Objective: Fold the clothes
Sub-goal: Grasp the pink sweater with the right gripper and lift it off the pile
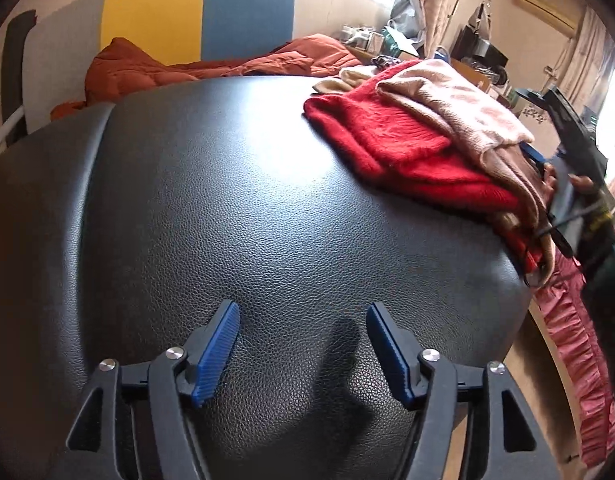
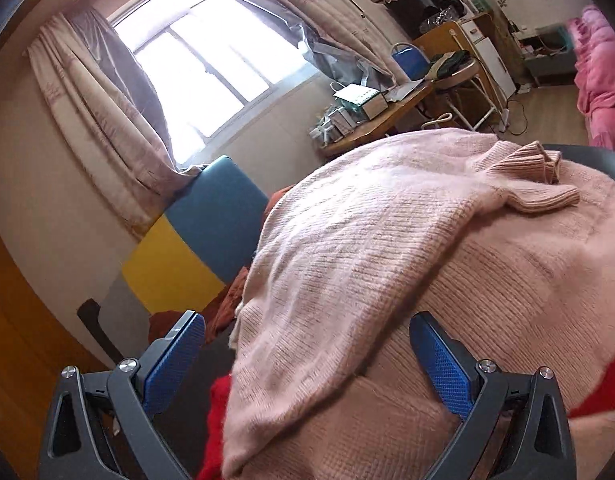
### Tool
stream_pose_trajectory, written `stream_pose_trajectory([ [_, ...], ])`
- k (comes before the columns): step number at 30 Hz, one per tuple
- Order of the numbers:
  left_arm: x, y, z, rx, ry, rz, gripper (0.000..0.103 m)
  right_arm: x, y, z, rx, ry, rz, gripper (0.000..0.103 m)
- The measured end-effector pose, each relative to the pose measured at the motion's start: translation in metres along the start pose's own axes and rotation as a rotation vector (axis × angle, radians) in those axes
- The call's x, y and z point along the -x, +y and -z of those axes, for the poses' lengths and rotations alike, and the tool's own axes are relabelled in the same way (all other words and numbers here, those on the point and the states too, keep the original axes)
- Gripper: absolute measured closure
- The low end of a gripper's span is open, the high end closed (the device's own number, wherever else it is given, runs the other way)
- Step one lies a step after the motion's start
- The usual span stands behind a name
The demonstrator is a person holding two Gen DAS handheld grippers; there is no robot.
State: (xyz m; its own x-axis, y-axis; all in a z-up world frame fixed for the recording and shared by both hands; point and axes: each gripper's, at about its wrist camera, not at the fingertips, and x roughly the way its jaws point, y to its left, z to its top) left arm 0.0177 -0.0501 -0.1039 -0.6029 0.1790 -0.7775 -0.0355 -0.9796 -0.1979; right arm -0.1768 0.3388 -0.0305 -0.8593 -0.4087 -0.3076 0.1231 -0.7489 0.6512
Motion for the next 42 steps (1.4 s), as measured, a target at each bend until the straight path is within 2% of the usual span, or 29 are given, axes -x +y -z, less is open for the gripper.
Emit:
stream_pose_trajectory([
  [2, 0.000, 0.000, 0.000, 0.004, -0.004, 0.012, 0.031, -0.009, -0.002, -0.005, -0.015, -0.002, -0.029, 0.000],
  [6, -0.002, 0.001, -0.002, 0.012, -0.007, 0.032, 0.025, -0.017, 0.013, -0.009, -0.031, -0.006, -0.230, 0.000],
  [9, -0.002, 0.000, -0.001, -0.004, -0.004, 0.034, 0.024, -0.039, 0.010, -0.012, -0.123, 0.027, -0.329, 0.000],
  [13, -0.001, 0.003, -0.002, 0.004, -0.005, 0.057, 0.024, -0.057, 0.009, -0.013, -0.368, 0.066, -0.607, 0.000],
  [18, -0.001, 0.000, -0.001, -0.023, -0.004, 0.048, 0.024, -0.037, 0.063, -0.010, -0.355, 0.043, -0.898, 0.000],
  [22, 0.001, -0.004, 0.002, -0.047, -0.005, 0.023, 0.024, -0.020, 0.105, -0.001, -0.288, 0.060, -0.981, 0.000],
  [27, 0.015, 0.006, -0.001, 0.019, -0.017, 0.046, 0.030, 0.002, 0.159, 0.007, -0.191, 0.114, -1.077, 0.000],
  [35, 0.086, 0.036, -0.012, 0.101, -0.197, 0.055, 0.030, 0.024, 0.277, 0.041, 0.018, 0.301, -1.123, 0.000],
  [42, 0.156, 0.069, 0.003, 0.159, -0.340, 0.036, 0.030, 0.041, 0.380, 0.090, 0.141, 0.448, -1.295, 0.000],
])
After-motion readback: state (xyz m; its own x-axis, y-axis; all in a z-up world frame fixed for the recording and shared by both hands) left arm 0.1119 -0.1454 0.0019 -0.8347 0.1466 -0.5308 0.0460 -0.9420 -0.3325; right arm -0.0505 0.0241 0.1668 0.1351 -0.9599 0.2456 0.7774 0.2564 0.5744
